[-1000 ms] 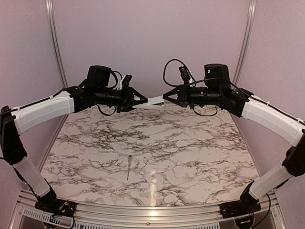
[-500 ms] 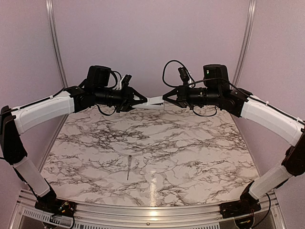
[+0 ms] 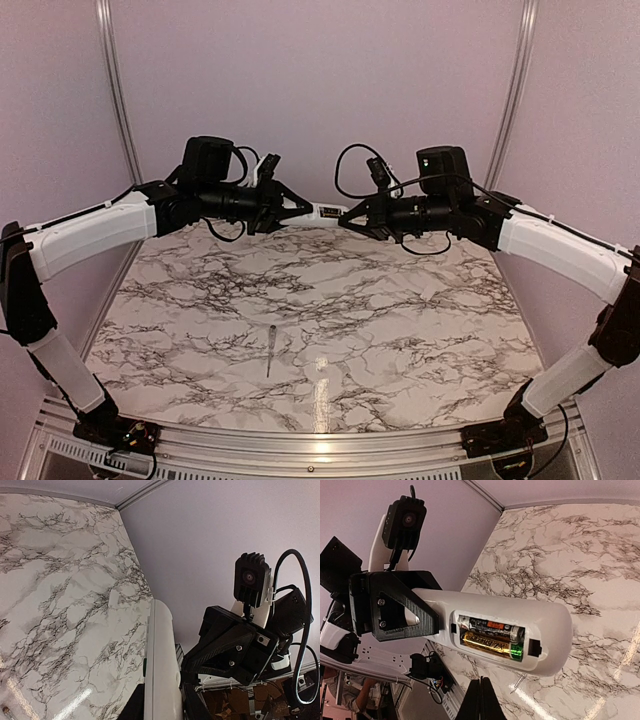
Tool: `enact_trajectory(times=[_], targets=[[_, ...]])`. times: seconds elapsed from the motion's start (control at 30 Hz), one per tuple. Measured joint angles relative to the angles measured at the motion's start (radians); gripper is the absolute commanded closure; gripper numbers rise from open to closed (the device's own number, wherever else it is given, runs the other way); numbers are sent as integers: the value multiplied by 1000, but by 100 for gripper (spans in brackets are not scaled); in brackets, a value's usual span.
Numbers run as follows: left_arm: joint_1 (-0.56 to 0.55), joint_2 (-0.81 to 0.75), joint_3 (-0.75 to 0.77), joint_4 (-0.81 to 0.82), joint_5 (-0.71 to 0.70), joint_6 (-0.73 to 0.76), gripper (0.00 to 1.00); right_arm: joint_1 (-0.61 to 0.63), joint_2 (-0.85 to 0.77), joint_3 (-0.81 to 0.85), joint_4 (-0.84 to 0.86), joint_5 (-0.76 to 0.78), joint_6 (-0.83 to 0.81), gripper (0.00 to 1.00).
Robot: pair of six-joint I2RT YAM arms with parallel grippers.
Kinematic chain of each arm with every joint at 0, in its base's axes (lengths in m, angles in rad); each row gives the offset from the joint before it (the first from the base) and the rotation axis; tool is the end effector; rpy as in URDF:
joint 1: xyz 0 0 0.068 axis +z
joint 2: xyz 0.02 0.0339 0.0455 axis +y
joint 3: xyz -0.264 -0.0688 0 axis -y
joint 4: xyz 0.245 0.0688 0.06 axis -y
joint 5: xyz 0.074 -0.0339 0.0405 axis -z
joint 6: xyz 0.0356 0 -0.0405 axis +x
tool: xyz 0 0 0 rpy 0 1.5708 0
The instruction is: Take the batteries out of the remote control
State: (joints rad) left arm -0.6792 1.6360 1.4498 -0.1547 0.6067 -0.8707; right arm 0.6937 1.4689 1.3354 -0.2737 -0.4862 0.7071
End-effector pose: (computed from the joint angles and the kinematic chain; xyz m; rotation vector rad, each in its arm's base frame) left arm 0.2879 -0.2585 0.3560 0.2680 2.1885 -1.5454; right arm 0.2514 0.2307 0.3612 -0.3404 2.1786 1.3352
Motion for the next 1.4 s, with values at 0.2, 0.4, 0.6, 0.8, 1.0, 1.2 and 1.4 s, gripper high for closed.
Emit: enact_trajectory(times=[0.2,0.4,0.6,0.8,1.0,1.2,1.4], targets=[[0,0,0,1,3,0,100,0,0,0,-1,-2,0,100],[1,0,0,1,3,0,100,0,0,0,-12,-1,-4,100],[8,0,0,1,3,6,100,0,1,13,-58,9,-34,91],[26,0,0,0,6,26,100,0,5,55,-110,28,-77,66],[50,0,0,-46,2,97,100,2,5,89,-154,55,-122,41],[58,0,-54,-66,17,154,100,4,5,90,-189,93,-146,21],[56,36,-181,-35,60,153,100,4,0,90,-222,161,-160,14]])
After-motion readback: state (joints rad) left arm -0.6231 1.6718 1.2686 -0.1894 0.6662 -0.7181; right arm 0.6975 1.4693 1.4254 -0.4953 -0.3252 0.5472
